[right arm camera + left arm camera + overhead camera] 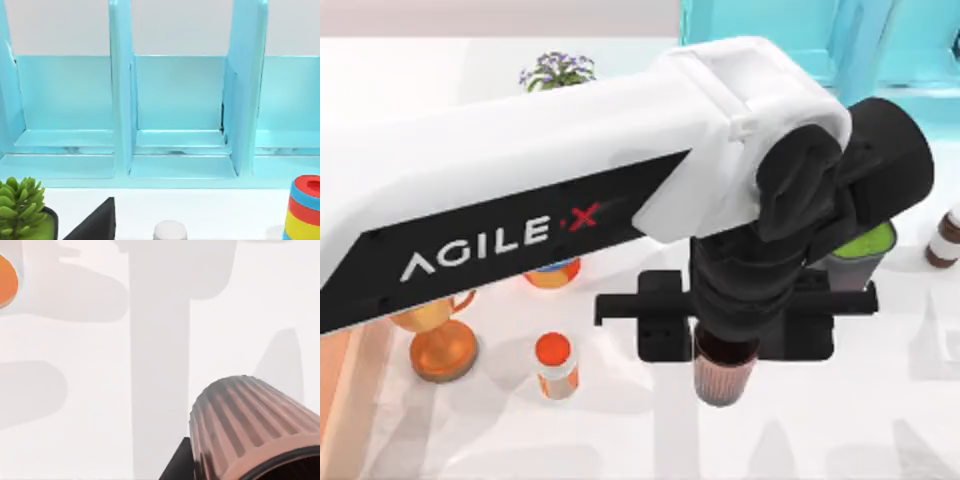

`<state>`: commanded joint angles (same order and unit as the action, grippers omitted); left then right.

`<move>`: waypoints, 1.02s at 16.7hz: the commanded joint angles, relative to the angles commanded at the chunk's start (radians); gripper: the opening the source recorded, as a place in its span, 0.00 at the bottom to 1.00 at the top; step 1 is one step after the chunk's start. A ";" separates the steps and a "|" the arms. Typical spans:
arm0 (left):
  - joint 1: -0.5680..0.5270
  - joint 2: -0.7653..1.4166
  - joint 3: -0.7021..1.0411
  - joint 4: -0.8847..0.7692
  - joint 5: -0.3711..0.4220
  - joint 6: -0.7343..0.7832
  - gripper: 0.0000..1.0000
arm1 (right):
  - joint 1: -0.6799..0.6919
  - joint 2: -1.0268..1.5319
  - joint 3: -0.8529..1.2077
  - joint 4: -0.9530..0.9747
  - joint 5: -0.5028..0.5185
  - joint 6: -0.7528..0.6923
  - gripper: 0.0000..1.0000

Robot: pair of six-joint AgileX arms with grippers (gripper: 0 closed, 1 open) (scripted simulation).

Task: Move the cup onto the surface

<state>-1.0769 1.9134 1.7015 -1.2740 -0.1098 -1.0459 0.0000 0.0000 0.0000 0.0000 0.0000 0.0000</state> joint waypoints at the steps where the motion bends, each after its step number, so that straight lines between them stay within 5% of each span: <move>1: 0.000 0.000 0.000 0.000 0.000 0.000 0.00 | 0.000 0.000 0.000 0.000 0.000 0.000 1.00; 17: 0.014 0.036 -0.208 0.246 0.001 0.015 0.00 | 0.000 0.000 0.000 0.000 0.000 0.000 1.00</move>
<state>-1.0627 1.9499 1.4939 -1.0283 -0.1084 -1.0311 0.0000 0.0000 0.0000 0.0000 0.0000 0.0000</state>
